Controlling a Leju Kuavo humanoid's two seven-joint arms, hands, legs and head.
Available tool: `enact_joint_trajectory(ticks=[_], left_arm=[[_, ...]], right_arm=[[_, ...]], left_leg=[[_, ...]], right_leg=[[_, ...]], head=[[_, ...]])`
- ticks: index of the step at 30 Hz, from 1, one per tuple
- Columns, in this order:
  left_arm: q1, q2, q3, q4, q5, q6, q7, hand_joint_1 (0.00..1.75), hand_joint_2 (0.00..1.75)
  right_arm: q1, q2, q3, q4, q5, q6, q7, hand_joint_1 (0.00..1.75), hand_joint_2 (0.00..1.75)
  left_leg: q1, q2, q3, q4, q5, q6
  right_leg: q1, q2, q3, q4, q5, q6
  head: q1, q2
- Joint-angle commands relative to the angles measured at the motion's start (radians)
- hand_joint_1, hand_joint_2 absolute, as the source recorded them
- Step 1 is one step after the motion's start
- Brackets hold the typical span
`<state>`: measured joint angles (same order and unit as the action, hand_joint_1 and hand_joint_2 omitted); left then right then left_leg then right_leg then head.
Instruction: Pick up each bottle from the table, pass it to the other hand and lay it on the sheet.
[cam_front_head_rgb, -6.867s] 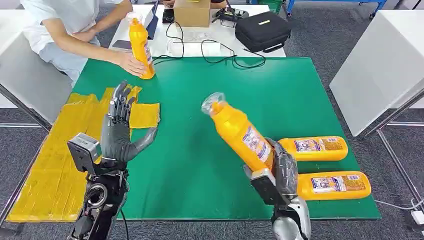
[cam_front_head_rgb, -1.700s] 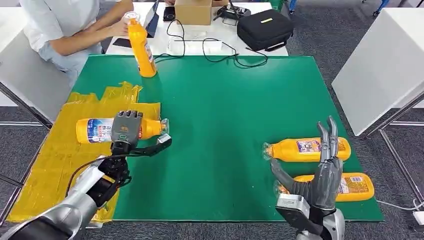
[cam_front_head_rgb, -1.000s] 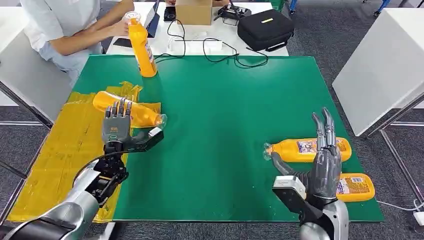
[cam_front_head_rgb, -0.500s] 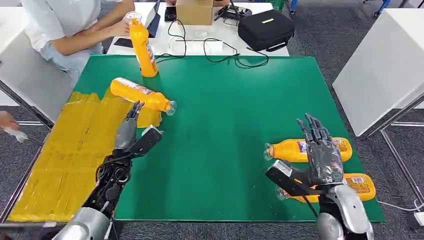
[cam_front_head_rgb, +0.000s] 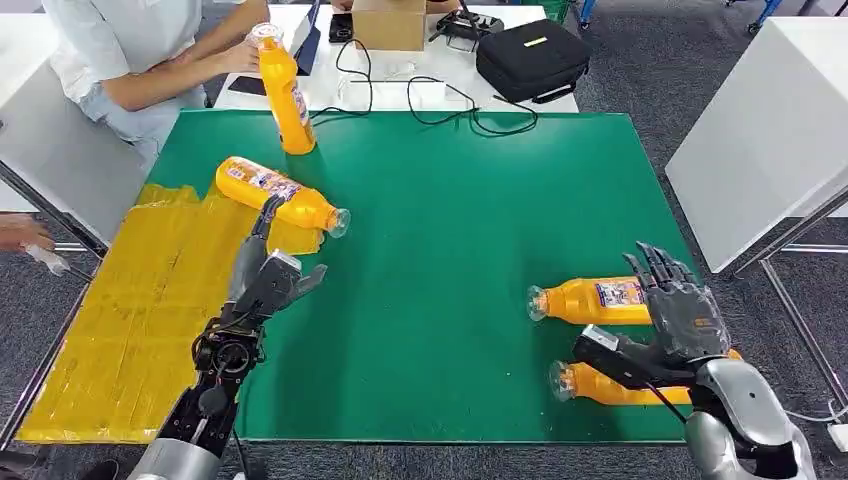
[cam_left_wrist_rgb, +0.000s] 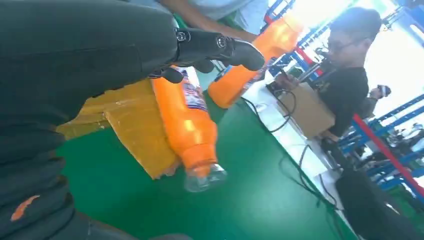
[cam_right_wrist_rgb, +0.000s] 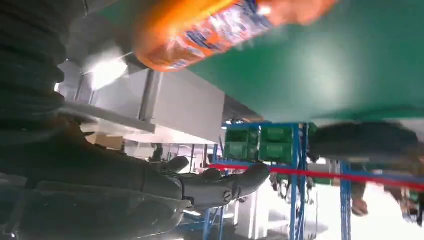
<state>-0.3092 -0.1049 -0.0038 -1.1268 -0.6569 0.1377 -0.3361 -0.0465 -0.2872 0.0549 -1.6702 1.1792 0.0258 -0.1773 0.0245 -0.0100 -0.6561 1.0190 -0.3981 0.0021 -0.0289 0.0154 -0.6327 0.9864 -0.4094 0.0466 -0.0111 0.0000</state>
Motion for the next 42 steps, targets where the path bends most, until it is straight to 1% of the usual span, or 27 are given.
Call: enact_joint_trajectory(ticks=[1, 2, 3, 4, 6, 9, 10, 11, 13, 14, 15, 16, 18, 20, 21, 24, 26, 27, 29, 30, 31, 32, 34, 35, 36, 37, 42], left_arm=[[0.016, -0.009, -0.026, -0.015, 0.050, -0.028, -0.008, 0.00, 1.75], [0.015, -0.009, -0.026, -0.012, 0.051, -0.027, -0.008, 0.00, 1.75], [0.014, -0.009, -0.025, -0.009, 0.052, -0.026, -0.009, 0.00, 1.75], [0.014, -0.009, -0.025, -0.009, 0.052, -0.026, -0.009, 0.00, 1.75], [0.005, -0.011, -0.025, 0.004, 0.056, -0.028, -0.009, 0.00, 1.75], [-0.009, -0.018, -0.025, 0.034, 0.067, -0.035, -0.010, 0.00, 1.75], [-0.012, -0.021, -0.028, 0.046, 0.077, -0.043, -0.018, 0.00, 1.75], [-0.010, -0.021, -0.032, 0.049, 0.076, -0.042, -0.020, 0.00, 1.75], [-0.005, -0.021, -0.033, 0.050, 0.079, -0.039, -0.020, 0.00, 1.75], [-0.005, -0.021, -0.033, 0.050, 0.079, -0.039, -0.020, 0.00, 1.75], [-0.005, -0.021, -0.033, 0.050, 0.079, -0.039, -0.020, 0.00, 1.75], [-0.005, -0.021, -0.033, 0.050, 0.079, -0.039, -0.020, 0.00, 1.75], [-0.002, -0.019, -0.033, 0.048, 0.081, -0.037, -0.020, 0.00, 1.75], [0.004, -0.018, -0.031, 0.044, 0.084, -0.032, -0.018, 0.00, 1.75], [0.007, -0.017, -0.031, 0.043, 0.085, -0.031, -0.017, 0.00, 1.75], [0.012, -0.012, -0.032, 0.043, 0.090, -0.027, -0.013, 0.00, 1.75], [0.006, -0.010, -0.033, 0.052, 0.093, -0.029, -0.013, 0.00, 1.75], [0.001, -0.009, -0.035, 0.062, 0.098, -0.031, -0.012, 0.00, 1.75], [-0.009, -0.009, -0.041, 0.080, 0.102, -0.033, -0.010, 0.00, 1.75], [-0.017, -0.010, -0.045, 0.092, 0.106, -0.029, -0.005, 0.00, 1.75], [-0.019, -0.011, -0.046, 0.092, 0.106, -0.029, -0.005, 0.00, 1.75], [-0.019, -0.011, -0.046, 0.092, 0.106, -0.029, -0.005, 0.00, 1.75], [-0.025, -0.010, -0.049, 0.100, 0.114, -0.028, 0.002, 0.00, 1.75], [-0.025, -0.009, -0.049, 0.100, 0.114, -0.028, 0.002, 0.00, 1.75], [-0.026, -0.009, -0.049, 0.100, 0.114, -0.028, 0.002, 0.00, 1.75], [-0.026, -0.009, -0.049, 0.100, 0.114, -0.028, 0.002, 0.00, 1.75], [-0.026, -0.009, -0.049, 0.100, 0.114, -0.028, 0.002, 0.00, 1.75]], right_arm=[[-0.213, -0.029, 0.024, 0.349, 0.014, 0.018, -0.044, 0.00, 1.75], [-0.223, -0.027, 0.030, 0.363, 0.018, 0.014, -0.043, 0.00, 1.75], [-0.230, -0.025, 0.033, 0.369, 0.019, 0.014, -0.043, 0.00, 1.75], [-0.230, -0.025, 0.033, 0.369, 0.019, 0.014, -0.043, 0.00, 1.75], [-0.239, -0.031, 0.053, 0.391, 0.028, 0.018, -0.040, 0.00, 1.75], [-0.265, -0.016, 0.077, 0.441, 0.043, 0.013, -0.032, 0.00, 1.75], [-0.282, -0.007, 0.089, 0.472, 0.050, -0.003, -0.026, 0.00, 1.75], [-0.304, 0.004, 0.100, 0.503, 0.056, -0.015, -0.019, 0.00, 1.75], [-0.350, 0.019, 0.121, 0.563, 0.062, -0.016, -0.015, 0.00, 1.75], [-0.350, 0.019, 0.121, 0.563, 0.062, -0.016, -0.015, 0.00, 1.75], [-0.350, 0.019, 0.121, 0.563, 0.062, -0.016, -0.015, 0.00, 1.75], [-0.350, 0.019, 0.121, 0.563, 0.062, -0.016, -0.015, 0.00, 1.75], [-0.361, 0.019, 0.126, 0.583, 0.063, -0.015, -0.015, 0.00, 1.75], [-0.385, 0.028, 0.136, 0.622, 0.062, -0.006, -0.015, 0.00, 1.75], [-0.403, 0.032, 0.145, 0.656, 0.062, 0.007, -0.014, 0.00, 1.75], [-0.464, 0.049, 0.169, 0.782, 0.063, 0.018, -0.011, 0.00, 1.75], [-0.488, 0.057, 0.177, 0.837, 0.065, 0.025, 0.000, 0.00, 1.75], [-0.501, 0.061, 0.182, 0.872, 0.071, 0.033, 0.017, 0.00, 1.75], [-0.518, 0.057, 0.192, 0.927, 0.083, 0.066, 0.052, 0.00, 1.75], [-0.530, 0.054, 0.190, 0.961, 0.081, 0.088, 0.071, 0.00, 1.75], [-0.530, 0.050, 0.189, 0.963, 0.081, 0.087, 0.069, 0.00, 1.75], [-0.530, 0.050, 0.189, 0.963, 0.081, 0.087, 0.069, 0.00, 1.75], [-0.548, 0.045, 0.191, 0.999, 0.086, 0.110, 0.090, 0.00, 1.75], [-0.549, 0.043, 0.191, 0.999, 0.086, 0.110, 0.090, 0.00, 1.75], [-0.550, 0.041, 0.190, 1.000, 0.086, 0.110, 0.090, 0.00, 1.75], [-0.550, 0.041, 0.190, 1.000, 0.086, 0.110, 0.090, 0.00, 1.75], [-0.550, 0.041, 0.190, 1.000, 0.086, 0.110, 0.090, 0.00, 1.75]], left_leg=[[-0.001, 0.005, 0.007, -0.001, -0.002, 0.001], [-0.001, 0.006, 0.009, -0.001, -0.003, 0.002], [0.000, 0.004, 0.004, -0.001, -0.001, 0.001], [0.000, 0.004, 0.007, -0.001, -0.002, 0.001], [0.000, 0.002, 0.004, -0.001, 0.000, 0.002], [0.000, 0.003, 0.009, -0.001, -0.002, 0.003], [0.000, 0.003, 0.007, -0.001, -0.001, 0.002], [-0.001, 0.004, 0.010, -0.001, -0.002, 0.003], [0.000, 0.004, 0.006, -0.001, -0.001, 0.002], [-0.001, 0.005, 0.009, -0.001, -0.002, 0.003], [0.000, 0.004, 0.005, -0.001, -0.001, 0.002], [-0.001, 0.005, 0.008, -0.001, -0.002, 0.003], [-0.001, 0.002, 0.005, -0.001, 0.000, 0.002], [-0.001, 0.003, 0.010, -0.001, -0.002, 0.003], [-0.001, 0.003, 0.004, -0.001, 0.000, 0.002], [-0.001, 0.005, 0.008, -0.001, -0.002, 0.003], [-0.001, 0.003, 0.004, -0.001, 0.000, 0.002], [-0.001, 0.005, 0.008, -0.001, -0.001, 0.003], [-0.001, 0.004, 0.008, -0.001, -0.001, 0.003], [-0.001, 0.002, 0.006, -0.001, 0.000, 0.003], [-0.001, 0.001, 0.004, -0.001, 0.000, 0.002], [-0.001, 0.001, 0.008, -0.001, -0.001, 0.003], [-0.001, 0.001, 0.005, -0.001, 0.000, 0.003], [-0.001, 0.002, 0.012, -0.001, -0.002, 0.004], [-0.001, 0.001, 0.006, 0.000, 0.000, 0.003], [-0.001, 0.002, 0.009, 0.000, -0.002, 0.003], [-0.001, 0.000, 0.006, 0.000, 0.000, 0.003]], right_leg=[[0.000, 0.003, 0.006, -0.002, 0.000, -0.002], [0.000, 0.003, 0.008, -0.002, -0.001, -0.003], [0.000, 0.002, 0.003, -0.002, 0.001, -0.002], [0.001, 0.002, 0.006, -0.002, 0.000, -0.003], [0.000, 0.000, 0.003, -0.001, 0.000, -0.001], [0.001, 0.000, 0.008, -0.002, -0.002, -0.003], [0.001, 0.001, 0.006, -0.002, -0.001, -0.002], [0.001, 0.001, 0.009, -0.002, -0.001, -0.003], [0.000, 0.002, 0.004, -0.001, 0.000, -0.002], [0.001, 0.003, 0.008, -0.002, -0.001, -0.003], [0.000, 0.002, 0.005, -0.001, 0.000, -0.002], [0.001, 0.002, 0.008, -0.001, -0.001, -0.003], [0.000, 0.000, 0.004, -0.001, 0.000, -0.002], [0.001, 0.000, 0.009, -0.001, -0.002, -0.004], [0.000, 0.000, 0.004, -0.001, 0.000, -0.002], [0.000, 0.002, 0.007, -0.001, -0.001, -0.003], [0.000, 0.001, 0.004, -0.001, 0.000, -0.001], [0.000, 0.002, 0.007, -0.001, 0.000, -0.002], [0.000, 0.001, 0.008, -0.001, -0.001, -0.003], [0.000, 0.000, 0.006, -0.001, 0.000, -0.002], [0.000, -0.001, 0.004, -0.001, 0.000, -0.002], [0.000, -0.002, 0.008, -0.001, -0.001, -0.003], [0.000, -0.002, 0.005, -0.001, -0.001, -0.002], [0.001, -0.003, 0.012, -0.001, -0.003, -0.004], [0.000, -0.002, 0.006, 0.000, -0.001, -0.002], [0.000, -0.002, 0.009, -0.001, -0.002, -0.004], [0.000, -0.003, 0.006, -0.001, -0.001, -0.002]], head=[[0.000, 0.000], [0.000, 0.000], [0.000, 0.000], [0.000, 0.000], [0.000, 0.000], [0.000, 0.000], [0.000, 0.000], [0.000, 0.000], [0.000, 0.000], [0.000, 0.000], [0.000, 0.000], [0.000, 0.000], [0.000, 0.000], [0.000, 0.000], [0.000, 0.000], [0.000, 0.000], [0.000, 0.000], [0.000, 0.000], [0.000, 0.000], [0.000, 0.000], [0.000, 0.000], [0.000, 0.000], [0.000, 0.000], [0.000, 0.000], [0.000, 0.000], [-0.001, 0.000], [0.000, 0.000]])
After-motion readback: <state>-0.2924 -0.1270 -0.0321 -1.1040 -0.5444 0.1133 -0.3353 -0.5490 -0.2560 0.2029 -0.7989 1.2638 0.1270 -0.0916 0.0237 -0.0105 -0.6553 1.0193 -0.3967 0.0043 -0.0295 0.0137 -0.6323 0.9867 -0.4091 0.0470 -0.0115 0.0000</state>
